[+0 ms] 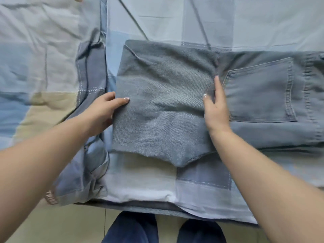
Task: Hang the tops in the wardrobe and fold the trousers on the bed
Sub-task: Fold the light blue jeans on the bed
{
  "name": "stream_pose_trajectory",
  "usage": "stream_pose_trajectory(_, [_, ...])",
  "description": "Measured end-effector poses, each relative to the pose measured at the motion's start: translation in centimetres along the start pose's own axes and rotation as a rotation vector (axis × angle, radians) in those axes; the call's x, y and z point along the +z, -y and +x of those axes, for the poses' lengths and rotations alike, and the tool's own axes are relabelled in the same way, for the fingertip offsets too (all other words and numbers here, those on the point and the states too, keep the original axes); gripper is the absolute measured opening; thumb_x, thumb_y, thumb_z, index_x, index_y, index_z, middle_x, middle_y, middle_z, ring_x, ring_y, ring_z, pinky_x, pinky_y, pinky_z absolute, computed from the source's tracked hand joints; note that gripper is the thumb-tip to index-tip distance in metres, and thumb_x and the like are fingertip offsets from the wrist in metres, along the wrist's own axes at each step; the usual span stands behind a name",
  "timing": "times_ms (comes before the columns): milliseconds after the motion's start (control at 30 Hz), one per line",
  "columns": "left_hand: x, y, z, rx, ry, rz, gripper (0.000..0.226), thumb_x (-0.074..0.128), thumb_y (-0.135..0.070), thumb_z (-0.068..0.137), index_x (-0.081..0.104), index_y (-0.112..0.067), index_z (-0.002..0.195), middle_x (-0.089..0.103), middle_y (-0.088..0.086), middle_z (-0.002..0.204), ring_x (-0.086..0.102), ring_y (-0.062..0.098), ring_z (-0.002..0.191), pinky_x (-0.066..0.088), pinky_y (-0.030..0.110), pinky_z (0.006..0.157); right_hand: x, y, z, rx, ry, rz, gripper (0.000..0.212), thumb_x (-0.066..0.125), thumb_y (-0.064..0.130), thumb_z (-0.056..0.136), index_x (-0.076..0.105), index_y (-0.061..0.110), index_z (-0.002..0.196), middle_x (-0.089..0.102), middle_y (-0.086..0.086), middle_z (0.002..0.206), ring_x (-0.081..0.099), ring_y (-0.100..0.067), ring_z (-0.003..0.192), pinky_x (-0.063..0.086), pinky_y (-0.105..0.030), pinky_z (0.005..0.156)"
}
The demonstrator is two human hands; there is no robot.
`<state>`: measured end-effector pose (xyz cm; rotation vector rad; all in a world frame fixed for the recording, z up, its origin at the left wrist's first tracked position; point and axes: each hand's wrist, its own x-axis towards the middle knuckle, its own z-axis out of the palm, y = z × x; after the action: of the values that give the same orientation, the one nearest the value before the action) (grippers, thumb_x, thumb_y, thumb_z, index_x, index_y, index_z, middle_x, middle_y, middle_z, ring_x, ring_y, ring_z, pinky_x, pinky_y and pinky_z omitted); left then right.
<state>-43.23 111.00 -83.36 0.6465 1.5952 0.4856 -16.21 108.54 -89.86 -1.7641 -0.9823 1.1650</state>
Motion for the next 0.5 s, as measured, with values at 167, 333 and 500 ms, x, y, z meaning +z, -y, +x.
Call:
stream_pose_trajectory(167, [2.5, -3.7, -4.9, 0.081, 0.200, -0.175, 0.038, 0.057, -0.012, 0.076, 0.056, -0.011, 0.114, 0.072, 0.004, 0.088, 0.070, 0.016, 0.074, 0.058, 0.029, 0.065, -1.2, -2.6, -6.3, 0.091, 0.031, 0.081, 0.061, 0.044, 0.022, 0.084, 0.026, 0.027, 0.143, 0.030, 0.014, 0.145, 0.025, -0.006, 0.141, 0.017, -0.036, 0.120])
stream_pose_trajectory(333, [8.5, -7.1, -9.2, 0.215, 0.328, -0.233, 0.034, 0.053, -0.011, 0.071, 0.056, -0.011, 0.105, 0.070, 0.004, 0.080, 0.068, 0.017, 0.069, 0.057, 0.028, 0.063, -2.8, -2.3, -7.9, 0.250, 0.016, 0.313, 0.051, 0.045, 0.002, 0.096, 0.035, 0.021, 0.142, 0.039, 0.009, 0.141, 0.037, -0.006, 0.133, 0.028, -0.019, 0.112])
stream_pose_trajectory(500, [16.3, -9.3, -9.7, 0.271, 0.450, -0.202, 0.072, 0.067, -0.019, 0.063, 0.043, -0.003, 0.128, 0.053, 0.017, 0.091, 0.040, 0.035, 0.085, 0.036, 0.042, 0.074, -4.8, -1.6, -7.6, 0.515, -0.002, 0.598, 0.042, 0.046, 0.006, 0.097, 0.046, 0.011, 0.139, 0.051, -0.008, 0.139, 0.048, -0.018, 0.128, 0.032, -0.036, 0.114])
